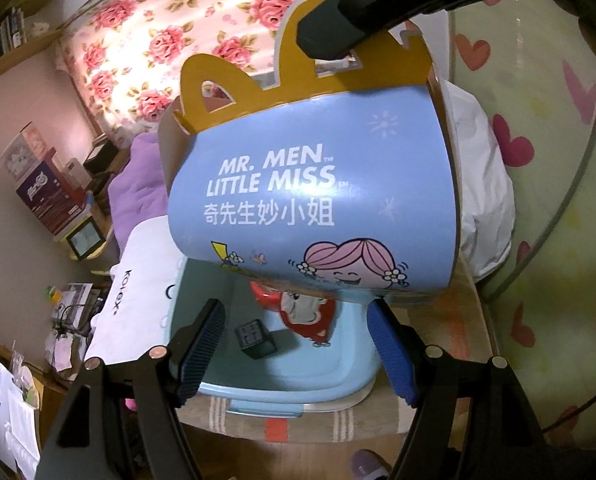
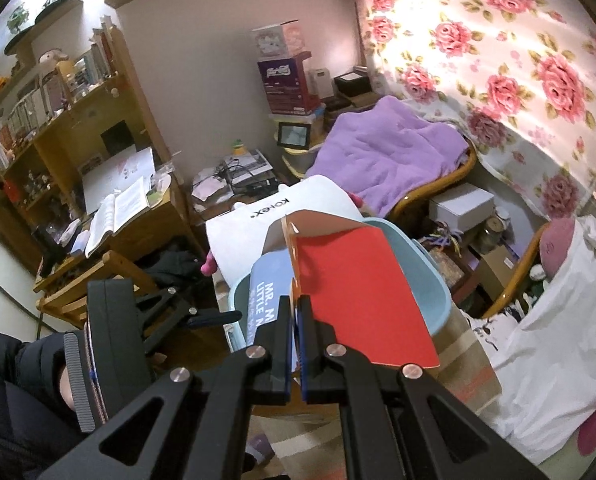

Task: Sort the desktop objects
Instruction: 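Carry the meal box with the right gripper over the blue basin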

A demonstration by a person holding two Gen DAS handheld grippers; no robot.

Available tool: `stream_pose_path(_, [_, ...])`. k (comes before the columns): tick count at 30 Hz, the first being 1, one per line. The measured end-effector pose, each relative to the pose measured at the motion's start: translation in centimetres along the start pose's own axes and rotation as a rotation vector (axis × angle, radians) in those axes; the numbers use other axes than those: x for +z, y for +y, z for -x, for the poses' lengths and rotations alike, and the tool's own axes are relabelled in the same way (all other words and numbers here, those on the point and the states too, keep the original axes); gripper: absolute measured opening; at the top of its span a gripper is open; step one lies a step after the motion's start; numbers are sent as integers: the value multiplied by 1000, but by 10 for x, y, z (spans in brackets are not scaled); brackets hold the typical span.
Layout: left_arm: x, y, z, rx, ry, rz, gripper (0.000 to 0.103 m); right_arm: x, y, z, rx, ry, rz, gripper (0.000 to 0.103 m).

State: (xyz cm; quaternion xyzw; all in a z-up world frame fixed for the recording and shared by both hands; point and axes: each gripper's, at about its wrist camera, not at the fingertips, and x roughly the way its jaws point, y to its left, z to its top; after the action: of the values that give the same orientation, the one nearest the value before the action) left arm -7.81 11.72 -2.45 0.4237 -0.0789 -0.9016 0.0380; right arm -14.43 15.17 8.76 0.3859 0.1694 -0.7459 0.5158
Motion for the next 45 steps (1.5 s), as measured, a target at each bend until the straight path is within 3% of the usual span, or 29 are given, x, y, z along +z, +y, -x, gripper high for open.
stream_pose_path(22, [-14,59,-11,98,43,109,77,41,21,-50,102,11,67,0])
stream_pose_path(45, [-12,61,-55,80,127,116,77,34,-26,-101,146,42,-14,0])
